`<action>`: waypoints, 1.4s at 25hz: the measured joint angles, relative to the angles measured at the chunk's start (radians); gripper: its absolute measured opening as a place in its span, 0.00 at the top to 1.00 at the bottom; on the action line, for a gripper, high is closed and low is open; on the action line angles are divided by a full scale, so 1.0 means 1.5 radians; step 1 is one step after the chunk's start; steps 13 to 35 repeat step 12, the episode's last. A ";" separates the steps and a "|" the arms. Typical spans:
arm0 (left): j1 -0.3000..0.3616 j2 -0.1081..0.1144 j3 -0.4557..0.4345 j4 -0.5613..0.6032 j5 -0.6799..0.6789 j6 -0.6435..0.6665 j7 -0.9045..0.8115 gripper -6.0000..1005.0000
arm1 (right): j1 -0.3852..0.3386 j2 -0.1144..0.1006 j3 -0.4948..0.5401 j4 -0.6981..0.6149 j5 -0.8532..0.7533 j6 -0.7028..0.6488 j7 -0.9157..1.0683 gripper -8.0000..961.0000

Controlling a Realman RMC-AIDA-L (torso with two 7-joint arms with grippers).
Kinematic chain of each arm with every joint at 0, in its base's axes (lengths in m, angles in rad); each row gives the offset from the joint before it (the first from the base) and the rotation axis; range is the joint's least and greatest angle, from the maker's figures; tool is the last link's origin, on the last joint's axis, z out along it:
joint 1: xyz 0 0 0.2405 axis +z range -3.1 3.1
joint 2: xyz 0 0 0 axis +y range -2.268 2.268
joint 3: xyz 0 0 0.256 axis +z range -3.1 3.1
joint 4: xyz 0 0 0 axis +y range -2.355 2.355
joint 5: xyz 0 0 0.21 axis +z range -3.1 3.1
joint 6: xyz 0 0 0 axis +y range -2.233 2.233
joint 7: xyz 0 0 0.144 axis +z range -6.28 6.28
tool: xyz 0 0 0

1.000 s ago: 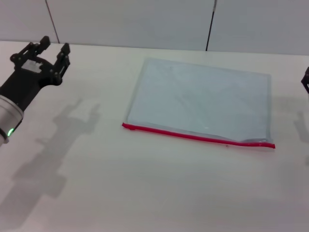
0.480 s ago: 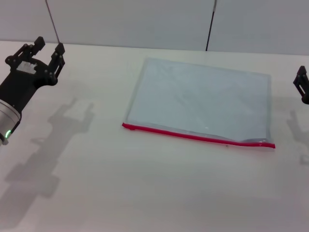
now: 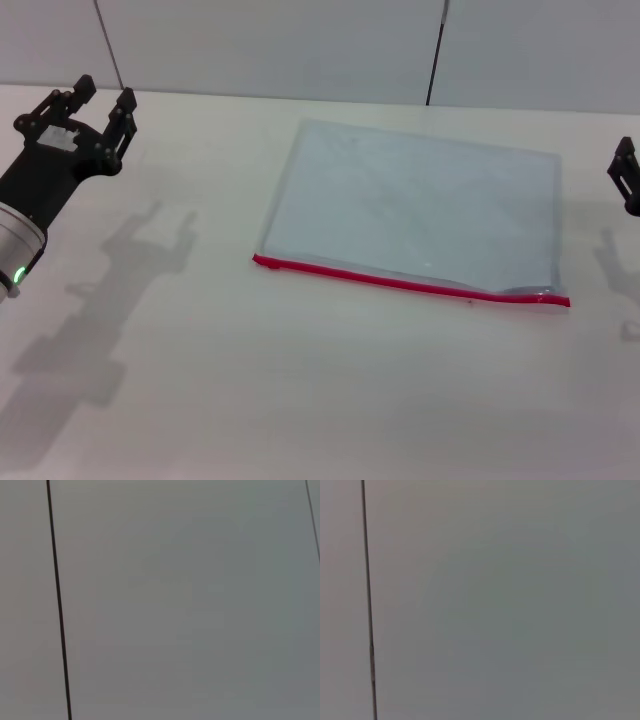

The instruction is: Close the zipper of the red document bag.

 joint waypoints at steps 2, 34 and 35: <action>0.000 0.000 0.000 0.000 0.000 0.000 0.000 0.51 | 0.000 0.000 0.000 0.000 0.000 0.000 0.001 0.10; 0.000 0.000 0.000 -0.001 0.000 0.000 -0.001 0.51 | 0.002 0.000 0.000 0.000 0.000 0.000 0.002 0.10; 0.000 0.000 0.000 -0.001 0.000 0.000 -0.001 0.51 | 0.002 0.000 0.000 0.000 0.000 0.000 0.002 0.10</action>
